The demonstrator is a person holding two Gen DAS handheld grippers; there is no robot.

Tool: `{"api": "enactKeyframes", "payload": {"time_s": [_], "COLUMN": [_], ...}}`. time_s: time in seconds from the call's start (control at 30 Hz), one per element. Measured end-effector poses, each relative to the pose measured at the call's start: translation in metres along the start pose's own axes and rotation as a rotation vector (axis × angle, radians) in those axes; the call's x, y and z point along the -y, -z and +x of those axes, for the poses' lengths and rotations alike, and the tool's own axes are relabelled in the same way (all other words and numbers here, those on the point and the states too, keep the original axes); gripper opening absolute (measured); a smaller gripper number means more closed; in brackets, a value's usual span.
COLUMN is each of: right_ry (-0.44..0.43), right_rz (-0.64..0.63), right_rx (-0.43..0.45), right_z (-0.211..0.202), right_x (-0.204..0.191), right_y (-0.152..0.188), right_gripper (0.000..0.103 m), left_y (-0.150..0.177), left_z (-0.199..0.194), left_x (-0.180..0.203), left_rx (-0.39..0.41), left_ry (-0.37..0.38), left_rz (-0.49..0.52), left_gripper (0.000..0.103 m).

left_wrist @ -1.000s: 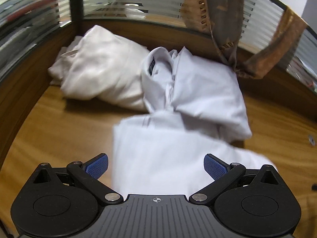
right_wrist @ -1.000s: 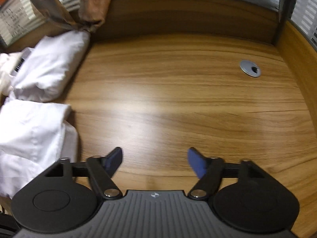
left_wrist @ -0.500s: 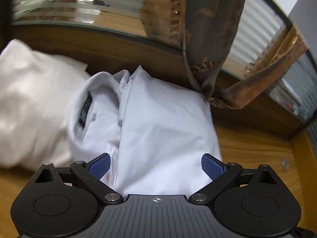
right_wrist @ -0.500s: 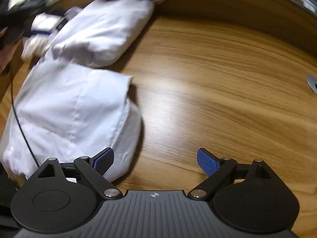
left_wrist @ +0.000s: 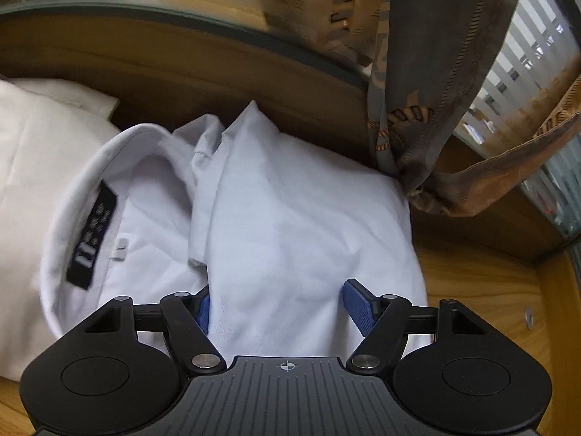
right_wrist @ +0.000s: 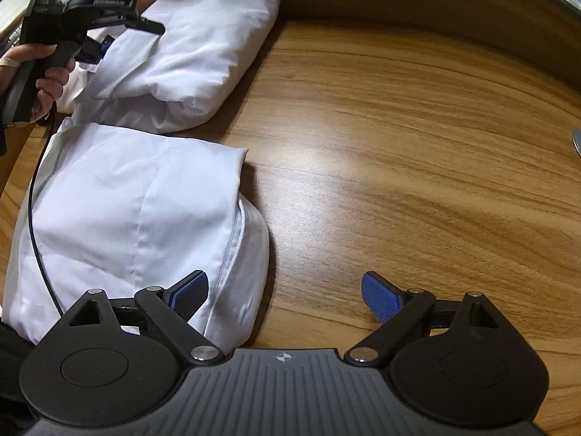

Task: Fold clothes

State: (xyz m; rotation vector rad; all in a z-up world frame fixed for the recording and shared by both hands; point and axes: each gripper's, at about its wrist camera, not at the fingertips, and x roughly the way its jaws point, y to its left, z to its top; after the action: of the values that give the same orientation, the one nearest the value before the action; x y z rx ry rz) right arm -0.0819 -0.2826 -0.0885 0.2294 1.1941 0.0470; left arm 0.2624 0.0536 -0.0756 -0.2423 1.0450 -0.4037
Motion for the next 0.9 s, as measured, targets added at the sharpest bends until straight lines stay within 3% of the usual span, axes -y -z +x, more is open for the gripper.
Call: {"api": "enactKeyframes", "payload": {"time_s": [0.03,0.07,0.1,0.2,0.4,0.6,0.77,0.9], "right_ry": [0.002,0.003,0.004,0.011,0.03,0.044,0.051,0.051], "right_rz": [0.001,0.0,-0.001,-0.009,-0.022,-0.048,-0.057,-0.07], "right_rx": [-0.001,-0.003,-0.004,-0.009,-0.014,0.004,0.015,0.025], "right_z": [0.001,0.002,0.002,0.003,0.002,-0.004,-0.007,-0.01], "right_x": [-0.001,-0.003,-0.005,-0.01,-0.015,-0.02,-0.022,-0.024], "right_y": [0.0,-0.001,-0.001,-0.002,0.0,0.0,0.002,0.005], "right_gripper": [0.095,0.095,0.095,0.095,0.095,0.095,0.095,0.095], "left_y": [0.0,0.002,0.004,0.008,0.016,0.027,0.031,0.045], "left_z": [0.003,0.005,0.006,-0.005,-0.055,-0.118,-0.178,-0.227], "left_x": [0.001,0.001,0.0,-0.007,-0.004,-0.004,-0.039,-0.082], "left_rx": [-0.008,-0.011,-0.004,0.049,0.177,0.306,0.395,0.417], "left_ry": [0.004,0.002,-0.014,-0.023,-0.049,-0.136,-0.253,-0.359], "left_rz": [0.006,0.013,0.018,-0.025,-0.037,-0.014,-0.074,-0.166], "left_gripper": [0.07,0.055,0.03,0.011,0.006,0.006,0.006,0.006]}}
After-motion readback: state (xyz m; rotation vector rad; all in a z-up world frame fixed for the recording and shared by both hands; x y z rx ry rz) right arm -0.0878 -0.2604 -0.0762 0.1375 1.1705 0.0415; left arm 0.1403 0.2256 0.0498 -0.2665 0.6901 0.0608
